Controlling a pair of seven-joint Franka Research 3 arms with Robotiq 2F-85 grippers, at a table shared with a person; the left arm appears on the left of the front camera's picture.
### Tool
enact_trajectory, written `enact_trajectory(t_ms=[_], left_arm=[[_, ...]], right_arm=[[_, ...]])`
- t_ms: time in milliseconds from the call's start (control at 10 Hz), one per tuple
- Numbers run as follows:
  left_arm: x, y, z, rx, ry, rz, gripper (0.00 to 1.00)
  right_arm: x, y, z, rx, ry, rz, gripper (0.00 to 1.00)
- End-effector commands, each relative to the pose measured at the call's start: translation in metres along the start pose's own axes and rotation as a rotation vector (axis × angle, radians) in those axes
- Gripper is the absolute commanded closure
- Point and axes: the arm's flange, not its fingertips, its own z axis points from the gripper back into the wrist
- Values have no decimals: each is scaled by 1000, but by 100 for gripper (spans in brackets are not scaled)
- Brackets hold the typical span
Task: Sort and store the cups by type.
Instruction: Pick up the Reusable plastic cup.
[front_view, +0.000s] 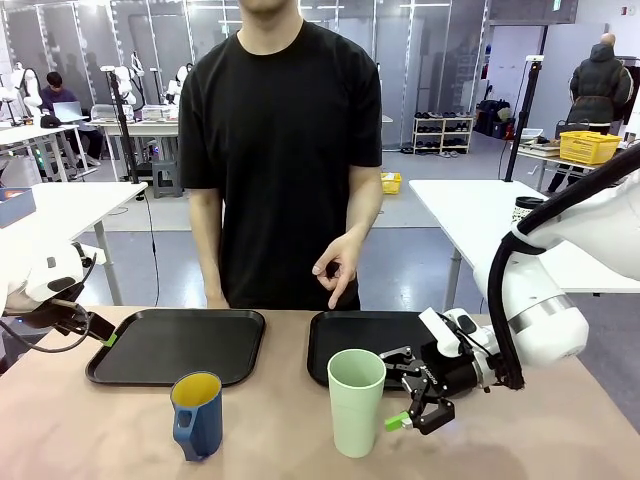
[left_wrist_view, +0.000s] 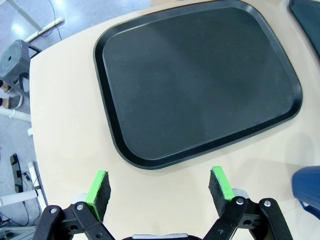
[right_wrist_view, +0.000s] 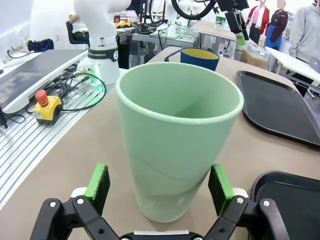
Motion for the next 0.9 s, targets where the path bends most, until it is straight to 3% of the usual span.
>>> enact_trajectory(t_ms=[0, 800], left_arm=[[0, 2, 0, 2, -4, -3, 0], [0, 2, 0, 2, -4, -3, 0]], right_arm=[[-2, -9, -10, 10, -23, 6, 0], [-14, -24, -39, 47, -108, -29, 0]])
